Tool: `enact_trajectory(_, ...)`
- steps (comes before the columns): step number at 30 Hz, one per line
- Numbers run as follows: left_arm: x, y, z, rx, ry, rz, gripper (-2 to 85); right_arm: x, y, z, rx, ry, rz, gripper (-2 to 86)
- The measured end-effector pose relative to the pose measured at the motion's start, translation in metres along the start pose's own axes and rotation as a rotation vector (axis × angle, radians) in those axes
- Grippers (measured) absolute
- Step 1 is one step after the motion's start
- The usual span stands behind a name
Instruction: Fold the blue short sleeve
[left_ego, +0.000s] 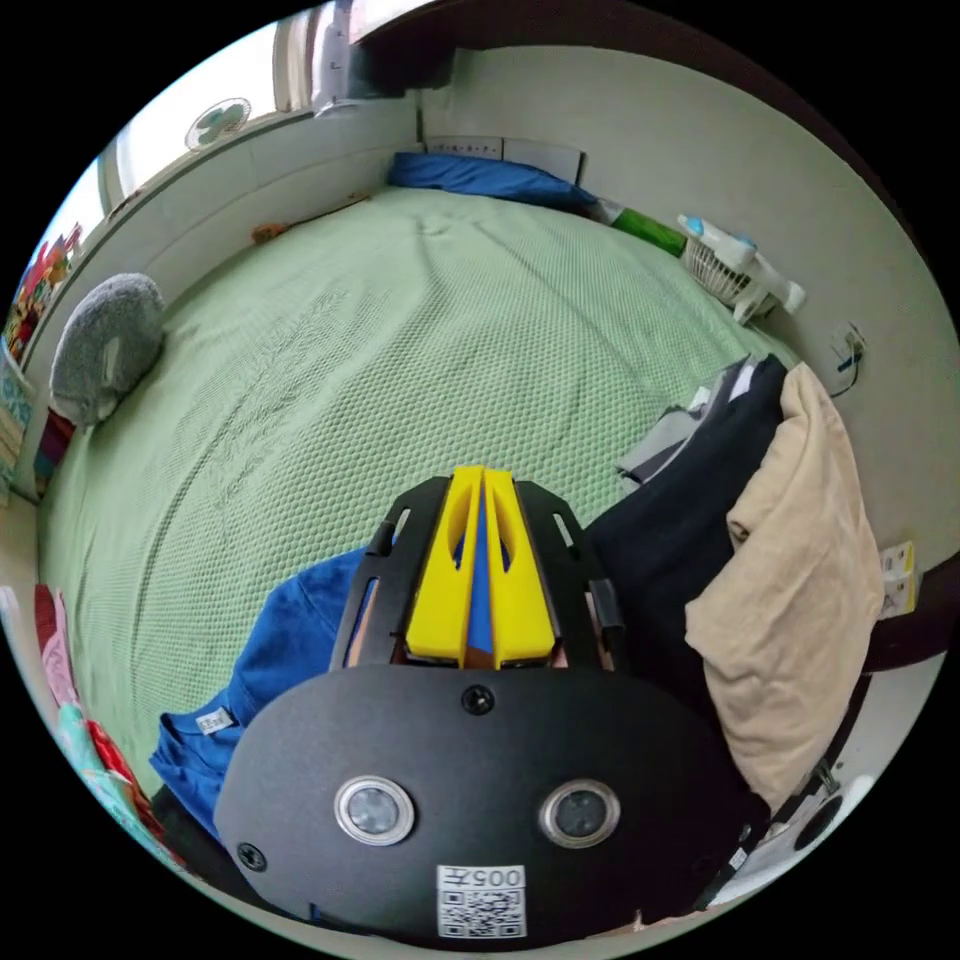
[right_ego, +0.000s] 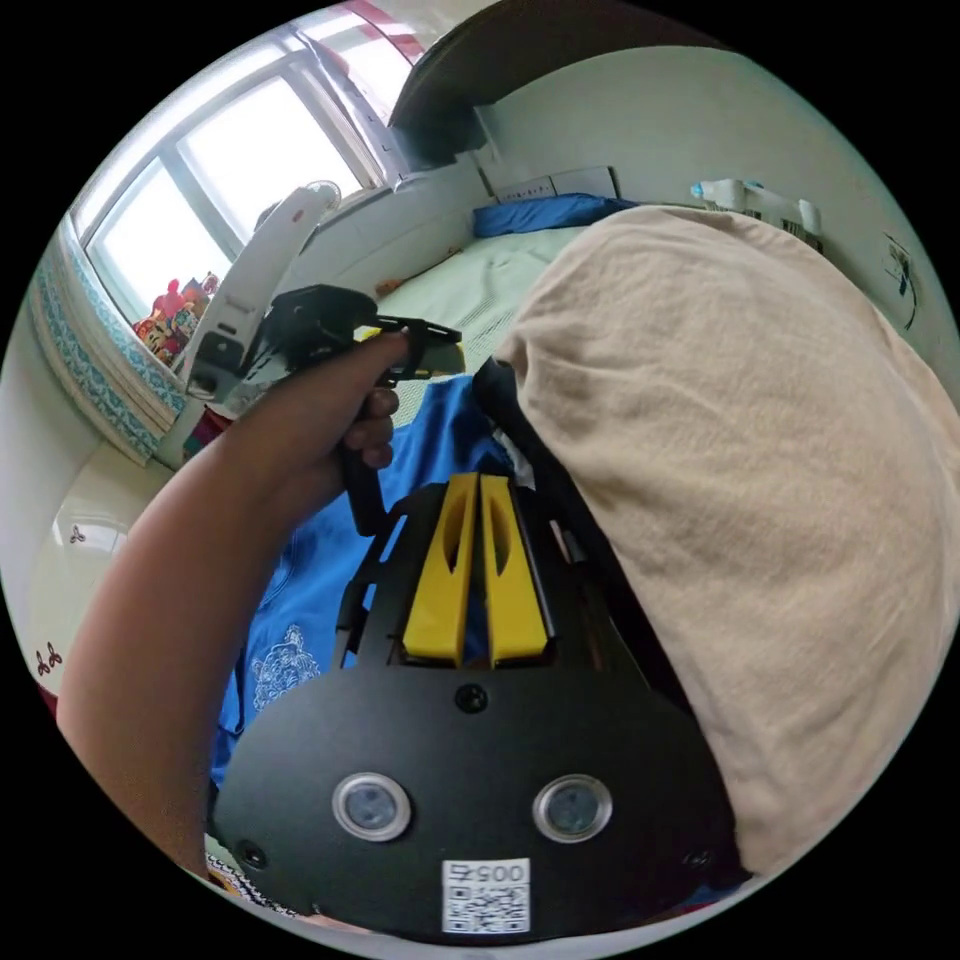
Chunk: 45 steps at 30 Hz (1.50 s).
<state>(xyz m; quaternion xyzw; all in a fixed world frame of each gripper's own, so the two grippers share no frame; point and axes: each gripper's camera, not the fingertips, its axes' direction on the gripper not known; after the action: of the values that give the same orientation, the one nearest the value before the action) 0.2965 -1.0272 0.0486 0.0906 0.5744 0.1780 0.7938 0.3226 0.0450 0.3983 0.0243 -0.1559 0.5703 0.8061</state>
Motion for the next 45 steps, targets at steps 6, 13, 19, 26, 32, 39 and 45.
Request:
enact_trajectory(6, -0.023, -0.005, 0.001, 0.013, 0.001, -0.025, 0.0, -0.018, 0.004, -0.001, 0.036, -0.05, -0.062, -1.0)
enact_trajectory(13, -0.067, -0.007, -0.004, 0.057, 0.044, -0.108, 0.7, -0.073, 0.019, -0.002, 0.047, -0.164, -0.426, -1.0)
enact_trajectory(19, -0.104, -0.004, -0.006, 0.065, 0.139, -0.082, 5.4, -0.097, 0.023, 0.058, -0.342, -0.254, -0.501, -0.9)
enact_trajectory(26, -0.155, 0.022, 0.0, 0.043, 0.139, -0.093, 8.5, -0.099, 0.016, 0.075, -0.369, -0.273, -0.438, 3.3)
enact_trajectory(32, -0.185, 0.046, 0.044, -0.077, 0.025, -0.132, 11.6, -0.102, 0.013, 0.08, -0.337, -0.207, -0.425, 7.0)
enact_trajectory(39, -0.199, 0.062, 0.054, -0.057, -0.037, -0.122, 6.0, -0.124, 0.021, 0.111, -0.368, -0.145, -0.495, 7.0)
enact_trajectory(45, -0.211, 0.089, 0.035, 0.015, -0.018, -0.089, 5.1, -0.127, 0.018, 0.122, -0.378, -0.13, -0.504, 6.2)
